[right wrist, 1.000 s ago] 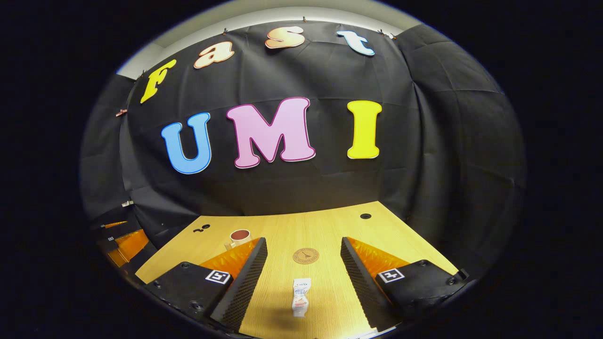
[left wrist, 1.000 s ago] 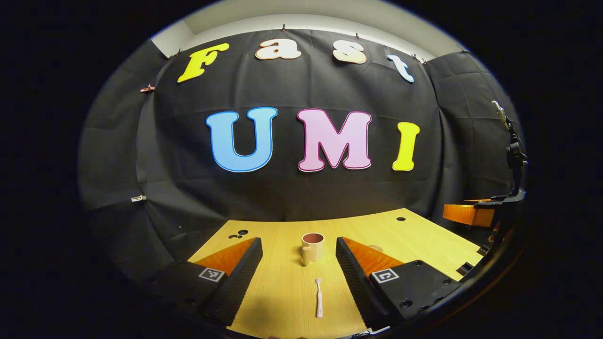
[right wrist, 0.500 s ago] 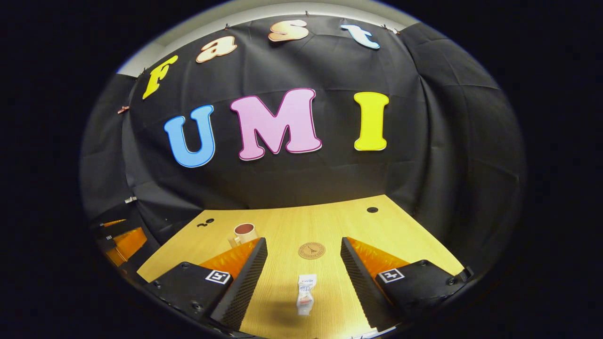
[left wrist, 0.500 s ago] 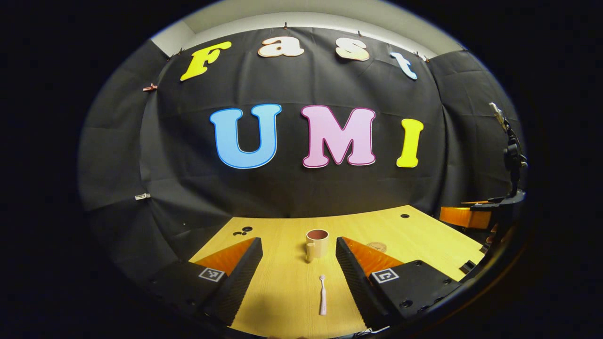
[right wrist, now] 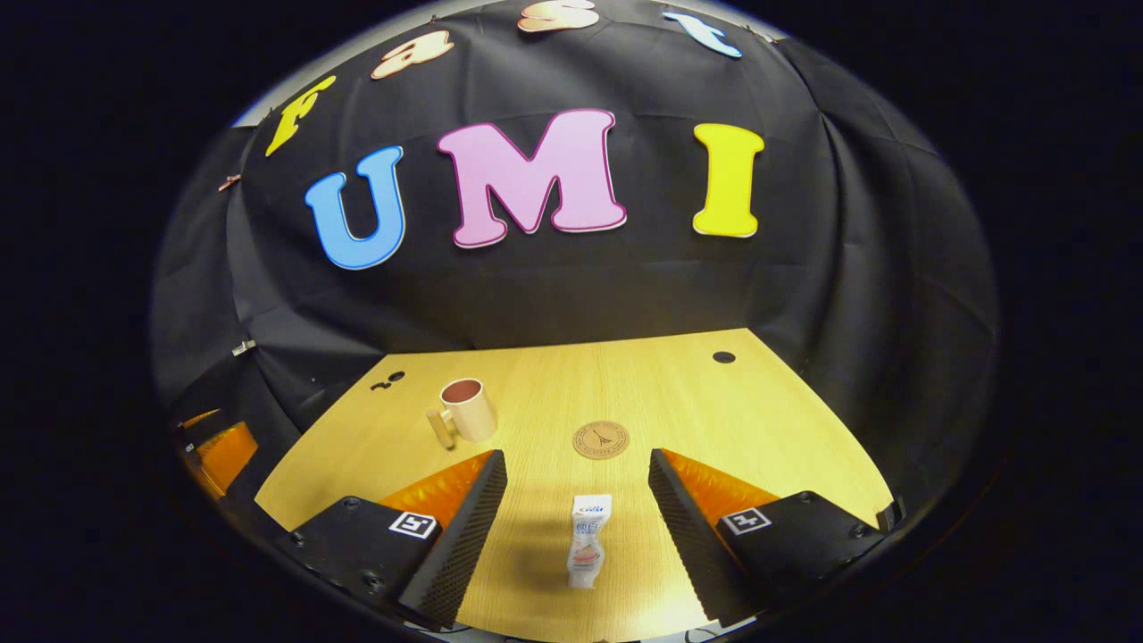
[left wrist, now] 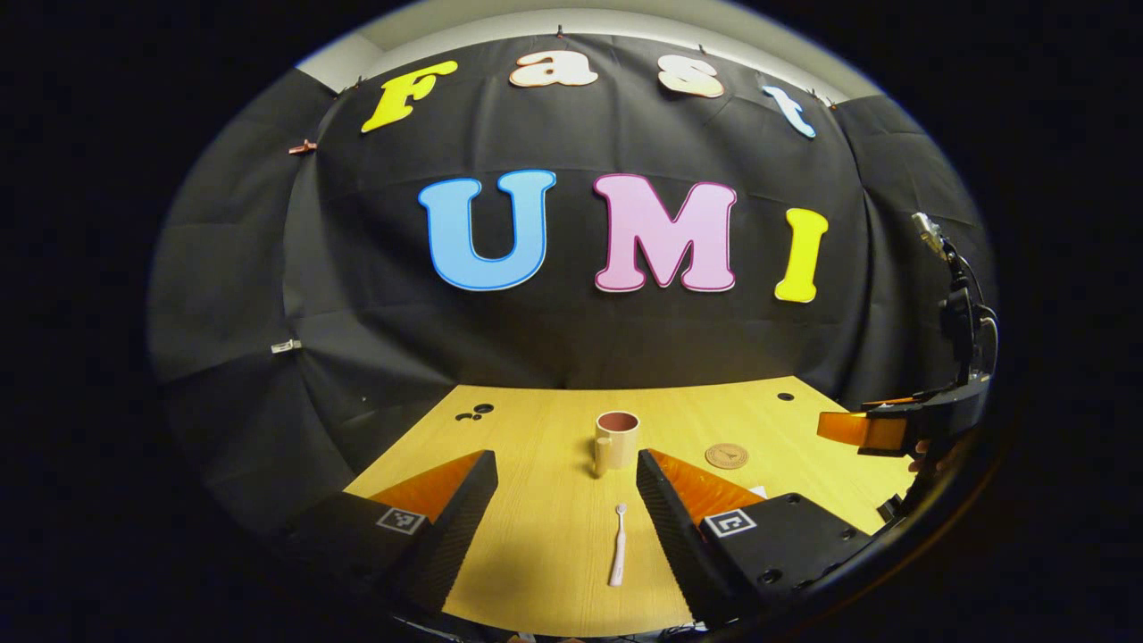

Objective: Put the toothbrush and toothpaste on the desktop into the cup, then pick up the cup and place it on the coaster on the desktop.

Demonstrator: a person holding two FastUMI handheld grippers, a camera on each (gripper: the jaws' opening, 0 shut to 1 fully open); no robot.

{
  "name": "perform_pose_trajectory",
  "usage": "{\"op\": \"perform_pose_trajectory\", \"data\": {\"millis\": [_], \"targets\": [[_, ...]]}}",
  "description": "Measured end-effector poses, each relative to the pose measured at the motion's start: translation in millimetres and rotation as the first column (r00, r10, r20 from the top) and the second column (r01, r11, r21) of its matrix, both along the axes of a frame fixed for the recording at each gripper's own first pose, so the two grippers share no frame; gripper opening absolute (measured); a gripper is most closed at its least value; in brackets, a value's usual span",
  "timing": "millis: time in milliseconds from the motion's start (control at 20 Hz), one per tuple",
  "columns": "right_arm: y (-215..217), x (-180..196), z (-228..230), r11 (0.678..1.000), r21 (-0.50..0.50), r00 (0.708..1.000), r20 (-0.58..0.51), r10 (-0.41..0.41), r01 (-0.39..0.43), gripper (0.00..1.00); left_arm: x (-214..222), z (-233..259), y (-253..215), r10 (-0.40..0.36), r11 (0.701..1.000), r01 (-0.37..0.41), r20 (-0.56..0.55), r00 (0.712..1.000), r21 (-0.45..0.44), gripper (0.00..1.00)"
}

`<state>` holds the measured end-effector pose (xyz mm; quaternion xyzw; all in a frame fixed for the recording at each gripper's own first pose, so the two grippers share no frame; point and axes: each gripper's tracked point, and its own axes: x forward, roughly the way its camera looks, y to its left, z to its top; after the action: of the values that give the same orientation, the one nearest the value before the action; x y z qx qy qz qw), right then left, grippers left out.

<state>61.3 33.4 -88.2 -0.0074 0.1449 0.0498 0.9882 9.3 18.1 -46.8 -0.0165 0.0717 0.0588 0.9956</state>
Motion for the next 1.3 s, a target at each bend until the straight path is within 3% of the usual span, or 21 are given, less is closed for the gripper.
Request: {"op": "perform_pose_trajectory", "data": {"millis": [150,400,800,1300], "targets": [[5.3,13.6,-27.3,1.000,0.000,0.997,-0.074,0.031,-0.031,0.98,-10.6,-12.4,5.2,0.028,1.000,-0.028,-0.033,0.999,-0.006,0.98],[-5.0,34.0,-84.2,0.997,-0.069,0.976,-0.217,0.014,-0.030,0.99,-14.2,-27.4,11.8,0.075,0.997,-0.077,-0.085,0.994,-0.021,0.98],[-8.3,46.4,-157.1,0.987,-0.149,0.920,-0.391,0.005,-0.069,0.99,-19.6,-44.4,22.1,0.149,0.989,-0.151,-0.153,0.977,0.000,0.98],[-23.2,38.1,-219.0,0.978,-0.201,0.824,-0.562,-0.073,-0.050,0.99,-15.9,-40.4,14.6,0.146,0.989,-0.147,-0.146,0.978,0.007,0.98]]}}
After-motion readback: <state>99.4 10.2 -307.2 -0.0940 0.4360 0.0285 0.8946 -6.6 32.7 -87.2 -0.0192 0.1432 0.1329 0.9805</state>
